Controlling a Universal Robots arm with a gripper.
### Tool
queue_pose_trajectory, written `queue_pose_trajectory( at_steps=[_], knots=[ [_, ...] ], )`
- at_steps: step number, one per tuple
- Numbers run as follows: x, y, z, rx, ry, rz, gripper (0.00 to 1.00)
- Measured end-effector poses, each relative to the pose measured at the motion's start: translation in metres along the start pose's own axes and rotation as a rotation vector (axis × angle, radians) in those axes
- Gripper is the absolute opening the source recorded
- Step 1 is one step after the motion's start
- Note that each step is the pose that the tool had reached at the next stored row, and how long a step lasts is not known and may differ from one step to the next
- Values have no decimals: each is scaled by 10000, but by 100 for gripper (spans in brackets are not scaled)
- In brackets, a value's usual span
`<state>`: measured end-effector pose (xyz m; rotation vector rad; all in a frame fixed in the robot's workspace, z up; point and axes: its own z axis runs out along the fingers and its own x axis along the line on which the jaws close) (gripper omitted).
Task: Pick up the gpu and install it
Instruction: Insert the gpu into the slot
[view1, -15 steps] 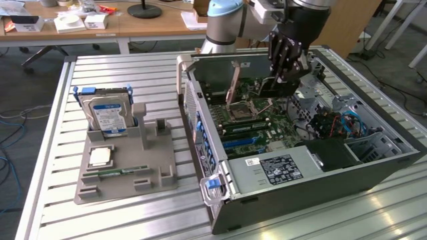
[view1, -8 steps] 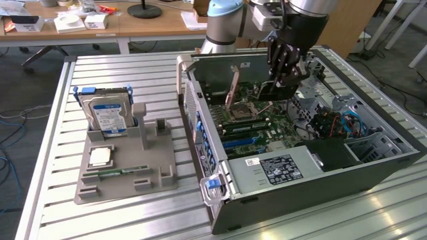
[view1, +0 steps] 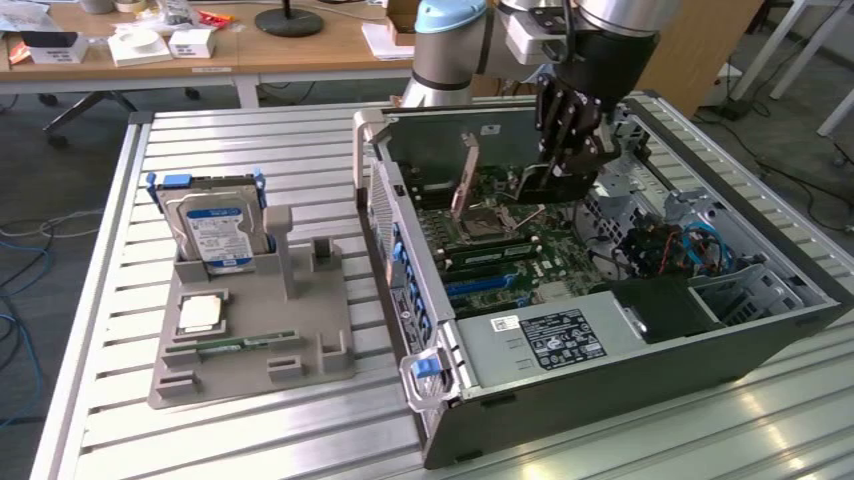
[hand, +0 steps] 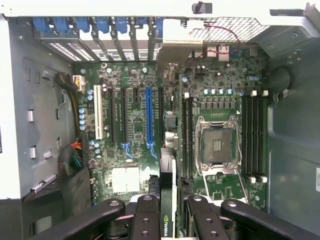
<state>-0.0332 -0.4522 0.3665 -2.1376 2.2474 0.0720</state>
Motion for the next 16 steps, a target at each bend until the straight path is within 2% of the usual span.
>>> queue_pose_trajectory(
  at_steps=[4, 8, 16],
  knots=[
    [55, -3, -3, 1, -2, 0, 26],
    [62, -3, 12, 1, 0, 1, 26],
    [72, -4, 149, 1, 0, 0, 26]
  ],
)
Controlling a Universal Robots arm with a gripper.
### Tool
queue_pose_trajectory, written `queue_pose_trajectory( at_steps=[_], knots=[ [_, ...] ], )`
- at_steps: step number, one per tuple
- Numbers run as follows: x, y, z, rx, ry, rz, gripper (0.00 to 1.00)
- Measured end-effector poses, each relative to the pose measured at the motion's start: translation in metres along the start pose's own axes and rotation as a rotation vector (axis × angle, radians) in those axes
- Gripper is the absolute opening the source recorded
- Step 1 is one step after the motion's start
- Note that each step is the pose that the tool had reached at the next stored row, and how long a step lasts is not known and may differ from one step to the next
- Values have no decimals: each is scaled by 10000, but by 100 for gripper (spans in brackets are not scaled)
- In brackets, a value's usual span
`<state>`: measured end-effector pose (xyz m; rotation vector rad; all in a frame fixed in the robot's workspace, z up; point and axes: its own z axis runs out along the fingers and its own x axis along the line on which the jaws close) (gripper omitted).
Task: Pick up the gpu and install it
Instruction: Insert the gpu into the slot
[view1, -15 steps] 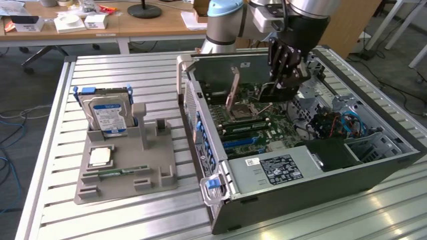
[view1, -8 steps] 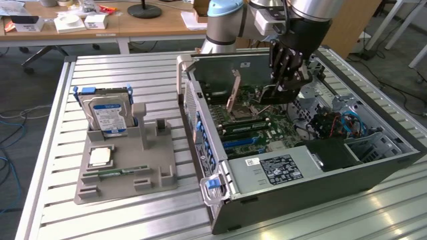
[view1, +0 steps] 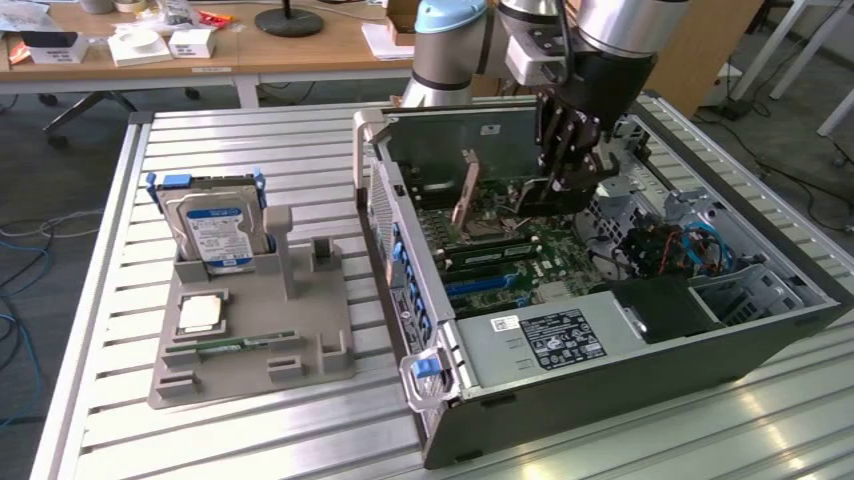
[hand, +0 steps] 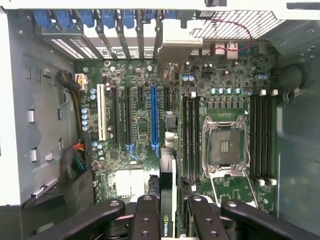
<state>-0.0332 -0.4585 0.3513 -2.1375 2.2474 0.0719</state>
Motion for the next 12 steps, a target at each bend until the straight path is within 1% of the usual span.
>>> queue_pose_trajectory(
  at_steps=[5, 12],
  knots=[
    [4, -1, 72, 0, 0, -1, 26],
    [8, -1, 130, 10, -1, -19, 26]
  ],
)
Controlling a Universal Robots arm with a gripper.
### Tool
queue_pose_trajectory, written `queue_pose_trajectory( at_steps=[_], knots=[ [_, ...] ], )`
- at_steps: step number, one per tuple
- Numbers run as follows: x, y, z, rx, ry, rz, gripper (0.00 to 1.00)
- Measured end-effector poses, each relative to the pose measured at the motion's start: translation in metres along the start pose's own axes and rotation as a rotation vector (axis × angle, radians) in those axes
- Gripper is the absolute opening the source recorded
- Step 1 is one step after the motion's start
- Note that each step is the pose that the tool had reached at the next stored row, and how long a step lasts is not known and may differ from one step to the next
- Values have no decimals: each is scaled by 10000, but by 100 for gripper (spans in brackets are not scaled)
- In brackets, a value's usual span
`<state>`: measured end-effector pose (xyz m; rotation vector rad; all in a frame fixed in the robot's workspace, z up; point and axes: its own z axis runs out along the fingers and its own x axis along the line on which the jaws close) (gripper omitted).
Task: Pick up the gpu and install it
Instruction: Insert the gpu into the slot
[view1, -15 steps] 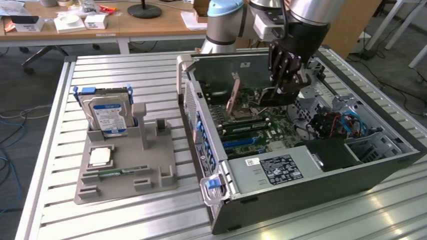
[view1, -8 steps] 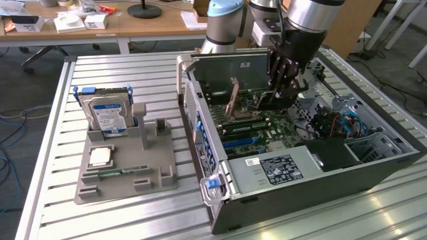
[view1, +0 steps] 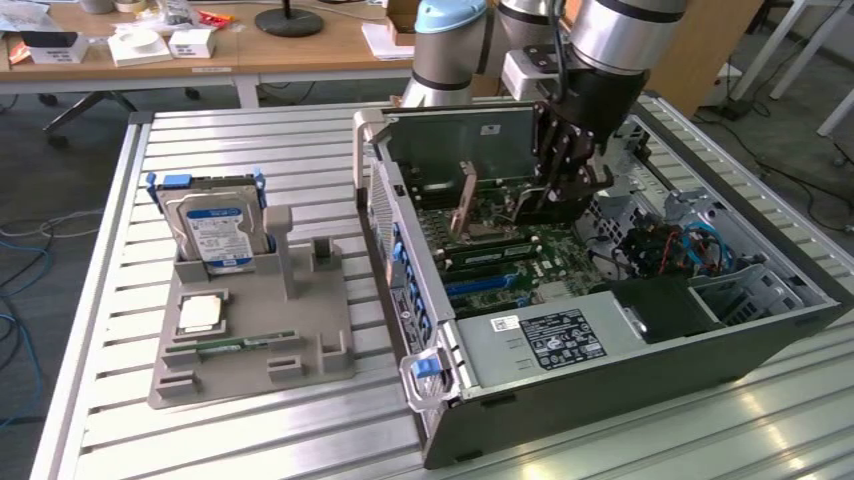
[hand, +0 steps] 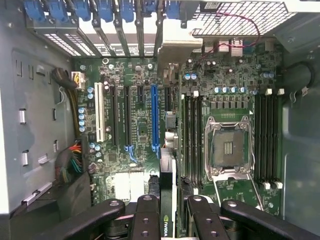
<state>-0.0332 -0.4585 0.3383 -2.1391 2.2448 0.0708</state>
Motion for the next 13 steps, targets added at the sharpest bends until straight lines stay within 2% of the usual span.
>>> queue_pose_trajectory(
  at_steps=[6, 13],
  knots=[
    [2, 1, 33, 20, -1, -27, 26],
    [6, 2, 91, 78, -1, -70, 26]
  ],
)
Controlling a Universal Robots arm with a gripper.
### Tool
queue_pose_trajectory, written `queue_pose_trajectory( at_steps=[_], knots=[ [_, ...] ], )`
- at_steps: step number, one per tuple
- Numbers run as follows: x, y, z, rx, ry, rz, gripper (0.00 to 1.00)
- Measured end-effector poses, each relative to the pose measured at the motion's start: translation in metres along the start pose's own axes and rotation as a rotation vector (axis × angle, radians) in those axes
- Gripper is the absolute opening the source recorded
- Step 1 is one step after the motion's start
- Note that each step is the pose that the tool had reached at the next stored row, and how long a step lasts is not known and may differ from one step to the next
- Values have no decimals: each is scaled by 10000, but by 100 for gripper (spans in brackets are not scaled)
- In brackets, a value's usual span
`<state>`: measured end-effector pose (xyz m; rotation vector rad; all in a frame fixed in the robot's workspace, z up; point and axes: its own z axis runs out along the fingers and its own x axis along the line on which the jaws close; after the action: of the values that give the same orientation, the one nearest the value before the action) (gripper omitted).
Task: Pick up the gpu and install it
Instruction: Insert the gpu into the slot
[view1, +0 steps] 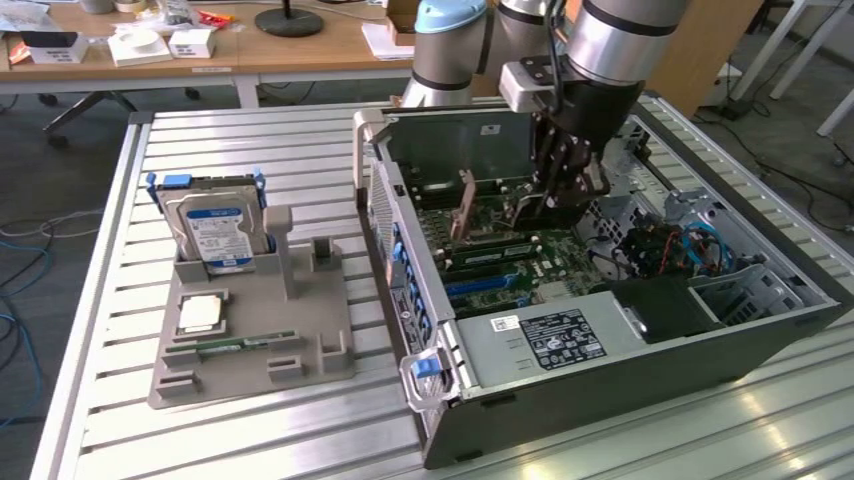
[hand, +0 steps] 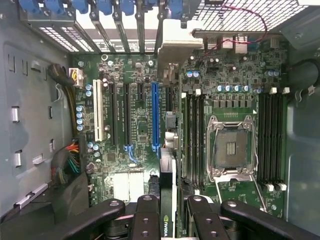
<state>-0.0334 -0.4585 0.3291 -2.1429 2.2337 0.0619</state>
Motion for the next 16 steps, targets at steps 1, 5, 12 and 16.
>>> queue_pose_trajectory(
  at_steps=[1, 5, 12, 16],
  knots=[
    [0, 0, 1, 0, 2, -4, 26],
    [1, 1, 12, 50, -3, -51, 26],
    [2, 19, 23, 155, -8, -77, 26],
    [3, 38, 30, 221, -11, -93, 26]
  ],
)
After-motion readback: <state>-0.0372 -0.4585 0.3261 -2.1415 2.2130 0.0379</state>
